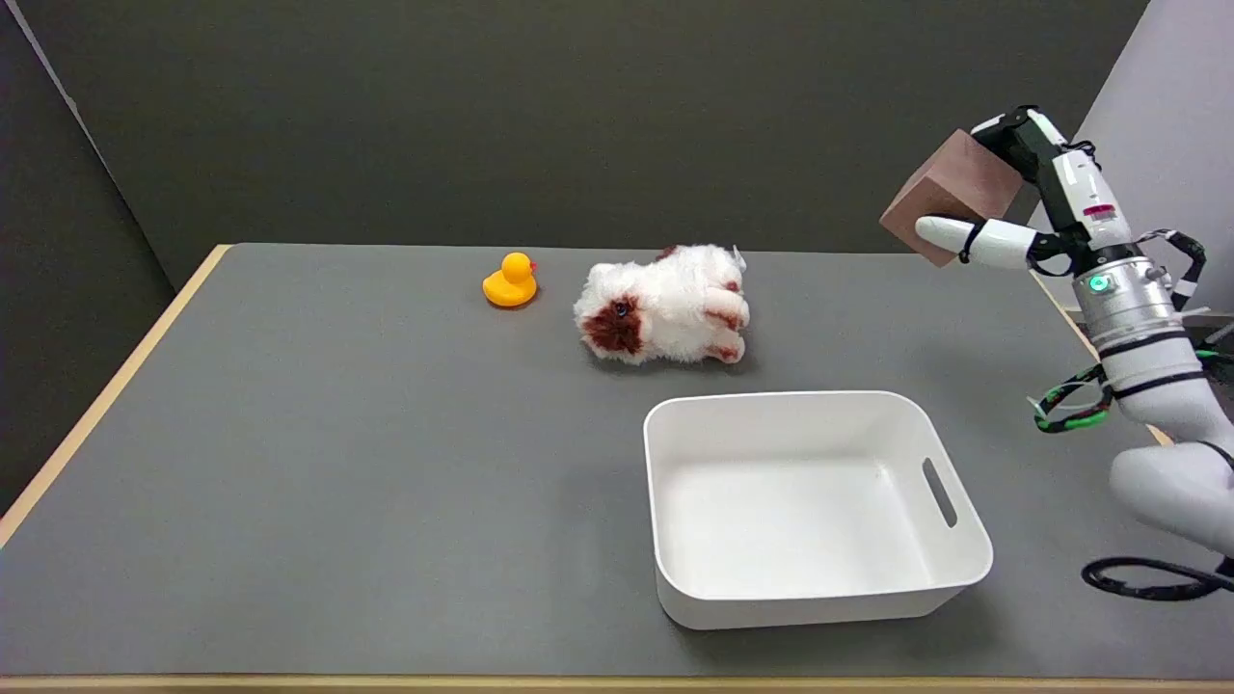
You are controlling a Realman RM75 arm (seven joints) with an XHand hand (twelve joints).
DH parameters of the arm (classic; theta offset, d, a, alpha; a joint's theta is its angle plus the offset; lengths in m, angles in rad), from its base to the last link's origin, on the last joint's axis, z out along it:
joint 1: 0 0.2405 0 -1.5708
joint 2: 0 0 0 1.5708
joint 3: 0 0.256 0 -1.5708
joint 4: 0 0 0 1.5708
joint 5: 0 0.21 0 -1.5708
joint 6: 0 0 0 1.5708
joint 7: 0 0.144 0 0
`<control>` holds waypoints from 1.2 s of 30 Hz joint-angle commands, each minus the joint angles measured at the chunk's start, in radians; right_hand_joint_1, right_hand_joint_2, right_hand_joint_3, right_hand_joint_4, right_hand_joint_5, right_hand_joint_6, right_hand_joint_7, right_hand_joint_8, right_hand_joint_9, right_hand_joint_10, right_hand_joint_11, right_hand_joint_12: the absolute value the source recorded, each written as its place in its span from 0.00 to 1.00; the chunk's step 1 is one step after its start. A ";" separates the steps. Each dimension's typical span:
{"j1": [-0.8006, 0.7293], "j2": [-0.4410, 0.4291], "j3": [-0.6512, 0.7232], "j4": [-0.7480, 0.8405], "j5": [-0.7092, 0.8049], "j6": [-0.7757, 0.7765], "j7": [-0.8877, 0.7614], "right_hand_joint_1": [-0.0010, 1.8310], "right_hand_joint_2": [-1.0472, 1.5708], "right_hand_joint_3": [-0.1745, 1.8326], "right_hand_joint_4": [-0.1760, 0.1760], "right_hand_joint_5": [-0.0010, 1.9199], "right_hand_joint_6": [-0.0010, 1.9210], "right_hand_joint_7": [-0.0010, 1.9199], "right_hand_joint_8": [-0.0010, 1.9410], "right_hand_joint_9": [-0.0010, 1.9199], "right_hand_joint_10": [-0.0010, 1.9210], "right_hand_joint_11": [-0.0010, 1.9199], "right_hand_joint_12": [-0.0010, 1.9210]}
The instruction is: Place wooden cube into white box.
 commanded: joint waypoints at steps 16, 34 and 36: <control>-0.661 -0.084 0.130 0.539 -0.299 0.272 0.190 0.65 0.85 0.18 0.03 0.30 0.77 0.46 0.71 0.43 0.66 0.37 0.85; -0.696 -0.057 -0.085 0.492 -0.307 0.281 0.185 0.65 0.83 0.21 0.08 0.30 0.77 0.46 0.71 0.43 0.67 0.37 0.85; -0.688 -0.063 -0.120 0.469 -0.298 0.303 0.149 0.65 0.83 0.21 0.08 0.30 0.77 0.46 0.71 0.43 0.67 0.37 0.85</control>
